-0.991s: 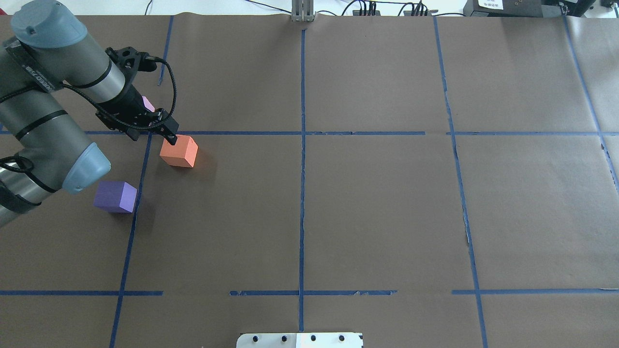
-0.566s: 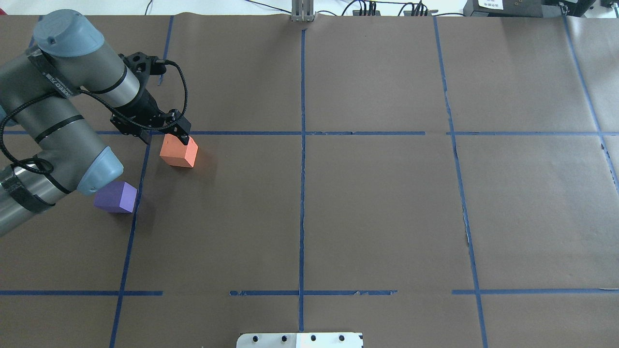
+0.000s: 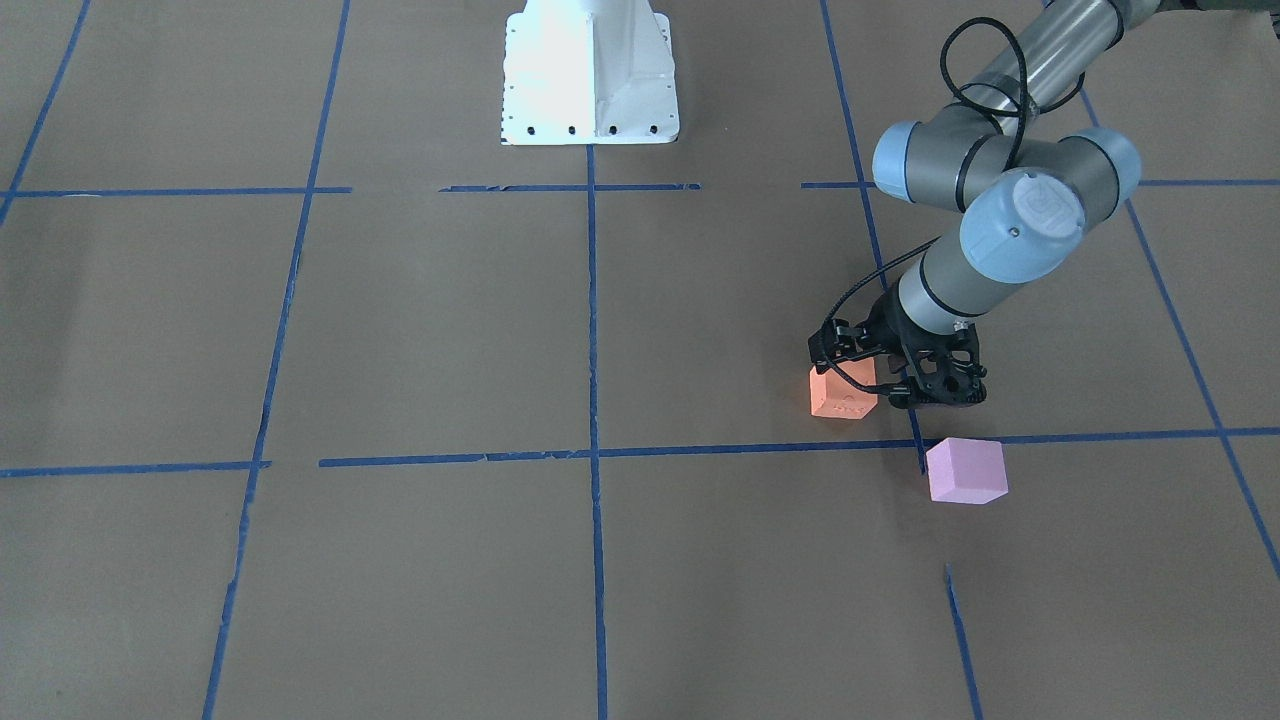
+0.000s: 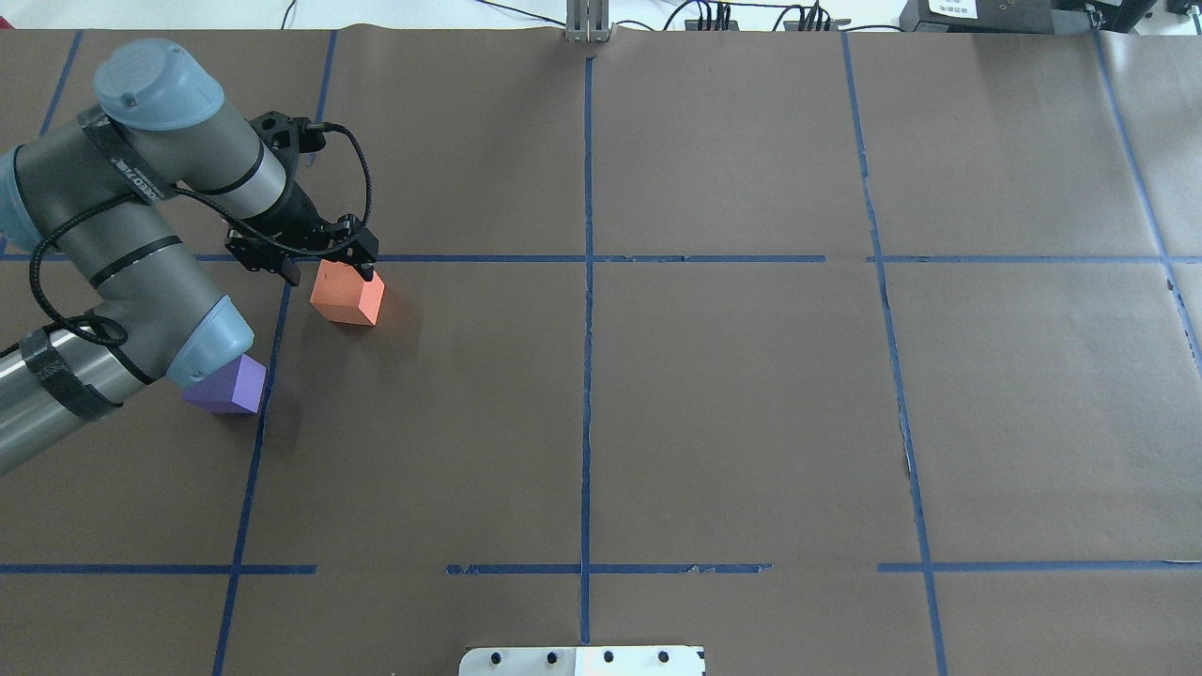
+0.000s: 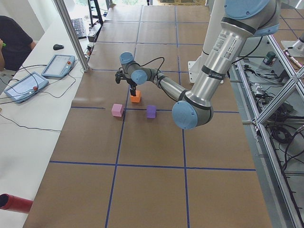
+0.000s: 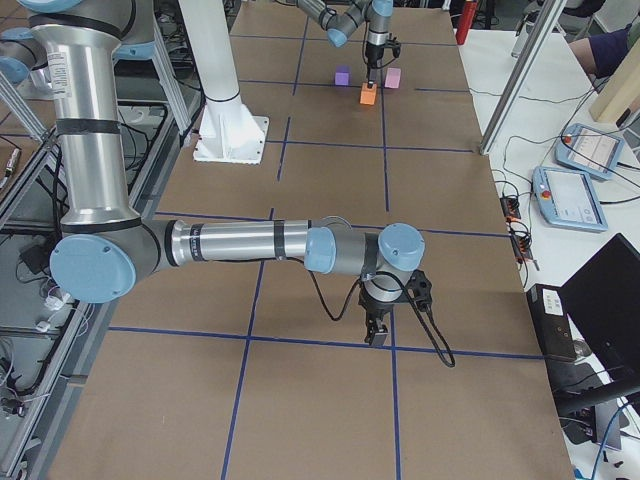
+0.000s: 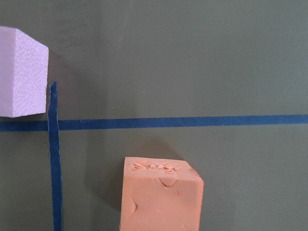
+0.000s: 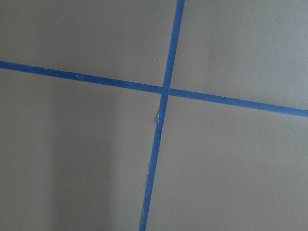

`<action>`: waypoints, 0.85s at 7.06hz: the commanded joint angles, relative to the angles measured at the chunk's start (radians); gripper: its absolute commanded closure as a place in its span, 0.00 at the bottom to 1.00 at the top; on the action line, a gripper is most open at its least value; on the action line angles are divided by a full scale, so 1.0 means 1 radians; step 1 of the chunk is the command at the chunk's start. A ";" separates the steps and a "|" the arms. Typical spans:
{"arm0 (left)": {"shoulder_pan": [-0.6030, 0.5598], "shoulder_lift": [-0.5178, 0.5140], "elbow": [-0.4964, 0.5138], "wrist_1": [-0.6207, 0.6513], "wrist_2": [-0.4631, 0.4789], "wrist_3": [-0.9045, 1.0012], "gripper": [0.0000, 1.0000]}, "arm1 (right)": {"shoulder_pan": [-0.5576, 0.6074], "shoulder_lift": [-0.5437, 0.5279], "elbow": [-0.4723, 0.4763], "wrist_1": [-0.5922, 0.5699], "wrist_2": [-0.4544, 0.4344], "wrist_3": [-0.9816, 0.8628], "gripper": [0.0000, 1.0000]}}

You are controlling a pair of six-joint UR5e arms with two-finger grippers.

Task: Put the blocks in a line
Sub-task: 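Move the left gripper down over the orange cube, then close the left gripper on the orange cube and lift it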

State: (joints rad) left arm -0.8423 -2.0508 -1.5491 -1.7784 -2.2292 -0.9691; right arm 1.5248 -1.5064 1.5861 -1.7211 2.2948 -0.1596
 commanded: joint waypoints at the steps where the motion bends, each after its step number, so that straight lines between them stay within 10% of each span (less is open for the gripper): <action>1: 0.028 0.000 0.030 -0.022 0.011 -0.020 0.03 | 0.000 0.000 0.000 0.000 0.000 0.000 0.00; 6: 0.035 -0.022 0.078 -0.041 0.043 -0.020 0.04 | 0.000 0.000 0.000 0.000 0.000 0.000 0.00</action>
State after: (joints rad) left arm -0.8072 -2.0640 -1.4878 -1.8092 -2.1935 -0.9894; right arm 1.5248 -1.5063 1.5861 -1.7211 2.2949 -0.1595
